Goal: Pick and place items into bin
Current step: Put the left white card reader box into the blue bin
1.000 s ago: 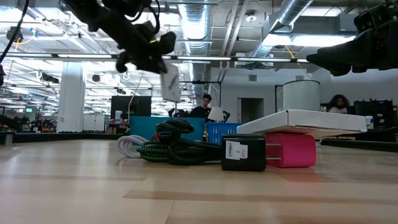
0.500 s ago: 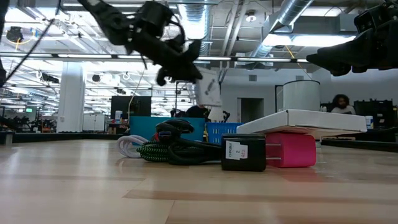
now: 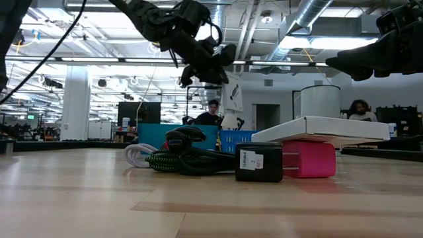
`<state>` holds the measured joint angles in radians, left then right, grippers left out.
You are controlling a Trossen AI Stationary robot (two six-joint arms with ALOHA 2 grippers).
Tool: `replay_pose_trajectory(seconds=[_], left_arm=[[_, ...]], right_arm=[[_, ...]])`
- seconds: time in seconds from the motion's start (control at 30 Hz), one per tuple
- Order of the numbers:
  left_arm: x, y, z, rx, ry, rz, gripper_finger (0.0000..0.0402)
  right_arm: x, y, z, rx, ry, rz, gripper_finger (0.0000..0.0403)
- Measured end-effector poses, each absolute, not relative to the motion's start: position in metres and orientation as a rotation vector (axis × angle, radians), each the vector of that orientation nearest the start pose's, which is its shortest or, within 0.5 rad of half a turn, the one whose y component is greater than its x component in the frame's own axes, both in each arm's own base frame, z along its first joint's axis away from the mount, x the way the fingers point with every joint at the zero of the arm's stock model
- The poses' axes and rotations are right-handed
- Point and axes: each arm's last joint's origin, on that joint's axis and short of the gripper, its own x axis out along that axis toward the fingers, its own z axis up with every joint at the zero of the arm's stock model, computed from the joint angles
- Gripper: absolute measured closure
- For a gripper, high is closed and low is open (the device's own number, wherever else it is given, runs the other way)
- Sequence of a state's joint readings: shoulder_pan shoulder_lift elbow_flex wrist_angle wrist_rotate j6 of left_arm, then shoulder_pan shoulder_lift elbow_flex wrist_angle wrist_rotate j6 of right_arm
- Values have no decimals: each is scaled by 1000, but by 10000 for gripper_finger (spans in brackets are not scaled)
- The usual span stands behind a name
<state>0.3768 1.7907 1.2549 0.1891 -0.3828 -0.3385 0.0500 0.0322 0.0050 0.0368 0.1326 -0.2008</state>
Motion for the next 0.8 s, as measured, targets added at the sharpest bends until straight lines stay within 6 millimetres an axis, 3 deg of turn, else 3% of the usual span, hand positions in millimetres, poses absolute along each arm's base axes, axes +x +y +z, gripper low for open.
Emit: replay_pose_trajectory(seconds=[0.33,0.8], left_arm=[[384,153,236,-356,259,866,356],[384,154,239,-315,249,862,356]], right_arm=[[99,1,166,-200,-1,-83,143],[99,1,166,-200,-1,-83,143]])
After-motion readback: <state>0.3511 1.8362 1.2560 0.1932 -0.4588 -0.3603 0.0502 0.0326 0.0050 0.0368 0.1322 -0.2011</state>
